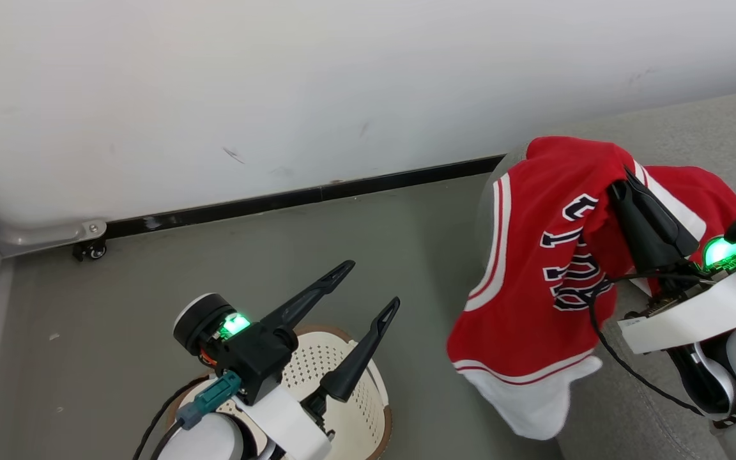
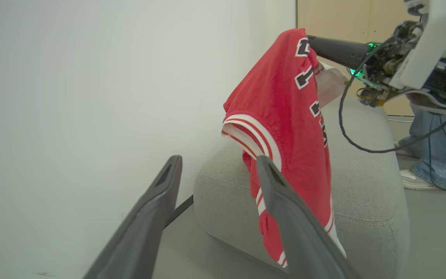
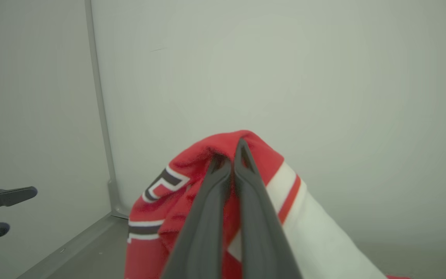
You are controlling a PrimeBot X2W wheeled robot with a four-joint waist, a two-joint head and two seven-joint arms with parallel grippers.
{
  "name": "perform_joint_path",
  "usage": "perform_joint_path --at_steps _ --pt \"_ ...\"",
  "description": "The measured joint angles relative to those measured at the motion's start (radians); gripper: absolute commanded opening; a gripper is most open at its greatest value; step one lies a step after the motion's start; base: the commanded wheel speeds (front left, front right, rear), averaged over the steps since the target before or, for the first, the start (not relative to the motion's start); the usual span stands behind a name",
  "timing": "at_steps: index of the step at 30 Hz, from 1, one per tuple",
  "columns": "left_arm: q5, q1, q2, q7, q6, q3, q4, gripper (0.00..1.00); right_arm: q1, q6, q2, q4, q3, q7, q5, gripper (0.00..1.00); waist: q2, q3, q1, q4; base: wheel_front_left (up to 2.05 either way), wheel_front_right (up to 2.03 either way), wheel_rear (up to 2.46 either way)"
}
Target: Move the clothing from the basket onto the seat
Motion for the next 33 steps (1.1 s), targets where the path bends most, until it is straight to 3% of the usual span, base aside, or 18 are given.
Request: perform_joint_path --at_steps 17,33 --pt "-0.066 0.000 0.032 -0.011 0.000 -0.119 0.011 1.00 0.083 0.000 -0.008 -0.089 -0.075 0.057 -0.017 0.00 0.0000 -0.011 0.0000 -0.103 0.00 0.00 0.00" --pt "-0.095 0.000 0.058 -0.021 0.000 -0.134 0.014 1.00 0.119 0.000 -0.003 -0.114 -0.113 0.099 -0.002 0.00 0.0000 0.002 0.0000 -0.187 0.00 0.00 0.00"
